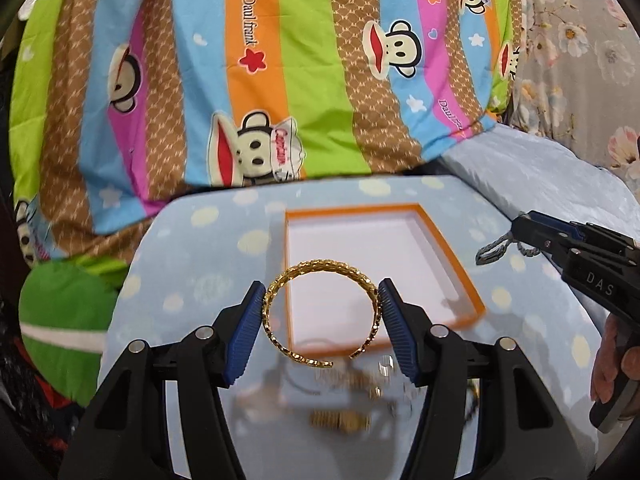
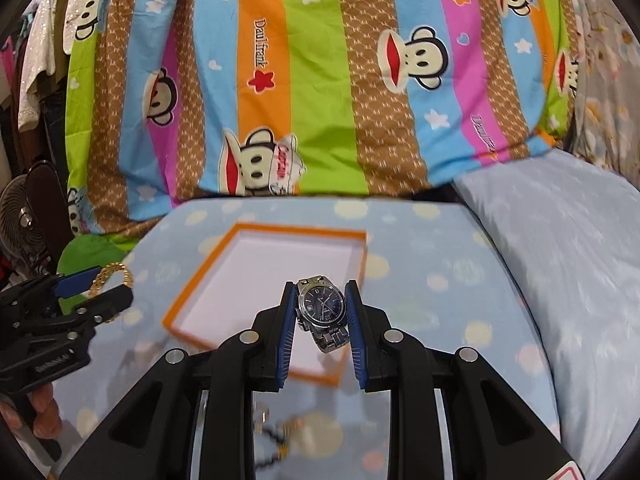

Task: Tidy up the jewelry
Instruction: 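Carry the silver watch and gold bangle into the orange box and open both grippers, then grasp the gold watch with the left gripper while the right gripper grasps the black bead bracelet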

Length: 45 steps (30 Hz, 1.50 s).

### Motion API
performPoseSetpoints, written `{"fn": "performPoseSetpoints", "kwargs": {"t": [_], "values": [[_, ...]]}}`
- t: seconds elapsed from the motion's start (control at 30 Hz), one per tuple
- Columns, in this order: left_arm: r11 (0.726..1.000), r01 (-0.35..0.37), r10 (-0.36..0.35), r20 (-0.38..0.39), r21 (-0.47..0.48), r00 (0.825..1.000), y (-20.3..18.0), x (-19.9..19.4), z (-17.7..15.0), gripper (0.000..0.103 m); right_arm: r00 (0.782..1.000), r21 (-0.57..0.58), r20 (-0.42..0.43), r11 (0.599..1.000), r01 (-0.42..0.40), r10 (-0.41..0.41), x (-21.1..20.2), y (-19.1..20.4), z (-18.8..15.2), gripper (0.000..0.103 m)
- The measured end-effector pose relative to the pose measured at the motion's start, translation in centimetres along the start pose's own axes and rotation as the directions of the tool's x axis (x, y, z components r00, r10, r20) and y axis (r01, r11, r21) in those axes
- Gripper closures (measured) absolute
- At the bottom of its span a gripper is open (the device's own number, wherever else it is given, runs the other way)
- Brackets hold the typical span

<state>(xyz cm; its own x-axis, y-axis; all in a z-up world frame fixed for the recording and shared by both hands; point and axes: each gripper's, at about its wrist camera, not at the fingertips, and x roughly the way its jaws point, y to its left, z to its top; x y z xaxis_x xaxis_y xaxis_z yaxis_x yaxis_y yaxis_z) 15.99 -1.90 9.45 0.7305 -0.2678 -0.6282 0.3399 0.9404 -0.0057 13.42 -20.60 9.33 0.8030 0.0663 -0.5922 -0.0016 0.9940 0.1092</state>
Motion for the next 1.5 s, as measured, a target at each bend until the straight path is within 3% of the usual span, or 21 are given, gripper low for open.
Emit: {"fn": "performPoseSetpoints", "kwargs": {"t": [0.1,0.27,0.43,0.6,0.63,0.73,0.87,1.03,1.27,1.5], "values": [[1.0,0.001,-0.001,-0.005,-0.008,1.0,0.0,3.4,2.4,0.047,0.999,0.007,-0.003,0.999,-0.035,0.035,3.5,0.0,2.4,0.08],[0.999,-0.033,0.033,-0.016,-0.024,0.999,-0.2,9.6,5.0,0.047,0.998,0.029,-0.054,0.999,-0.022,0.023,10.0,-0.5,4.4,0.08],[0.999,-0.029,0.025,-0.104,-0.038,0.994,-0.3,15.4,5.1,0.046,0.991,0.039,-0.132,0.999,-0.001,0.006,14.9,-1.4,3.8,0.08],[0.999,-0.02,0.013,-0.17,-0.038,0.985,-0.3,18.2,4.2,0.046,0.986,0.026,-0.167,1.0,0.018,-0.014,17.0,-2.1,3.1,0.078],[0.999,-0.021,0.013,-0.169,-0.042,0.986,-0.1,18.2,4.2,0.041,0.985,0.028,-0.17,0.999,0.02,-0.014,17.2,-2.3,3.1,0.077],[0.997,-0.032,0.022,-0.138,-0.067,0.99,0.4,17.5,4.5,0.022,0.989,0.049,-0.146,0.998,0.027,-0.019,16.6,-2.9,3.2,0.063],[0.995,-0.035,0.026,-0.09,-0.095,0.996,1.3,15.1,5.1,0.022,0.995,0.07,-0.096,0.997,0.017,-0.01,14.0,-3.3,3.6,0.06],[0.997,-0.04,0.036,-0.057,-0.073,0.998,2.5,10.2,3.8,0.022,0.999,0.063,-0.052,0.998,-0.011,0.015,7.7,-2.8,2.1,0.056],[0.997,-0.031,0.026,-0.067,-0.076,0.997,4.7,3.1,-3.8,0.016,0.999,0.095,-0.041,0.995,-0.025,0.029,-0.5,-2.8,-5.6,0.047],[0.99,0.022,-0.043,-0.147,-0.138,0.988,3.7,1.1,-9.8,0.016,0.995,0.172,-0.095,0.985,-0.023,0.04,-2.6,-2.0,-12.7,0.047]]}}
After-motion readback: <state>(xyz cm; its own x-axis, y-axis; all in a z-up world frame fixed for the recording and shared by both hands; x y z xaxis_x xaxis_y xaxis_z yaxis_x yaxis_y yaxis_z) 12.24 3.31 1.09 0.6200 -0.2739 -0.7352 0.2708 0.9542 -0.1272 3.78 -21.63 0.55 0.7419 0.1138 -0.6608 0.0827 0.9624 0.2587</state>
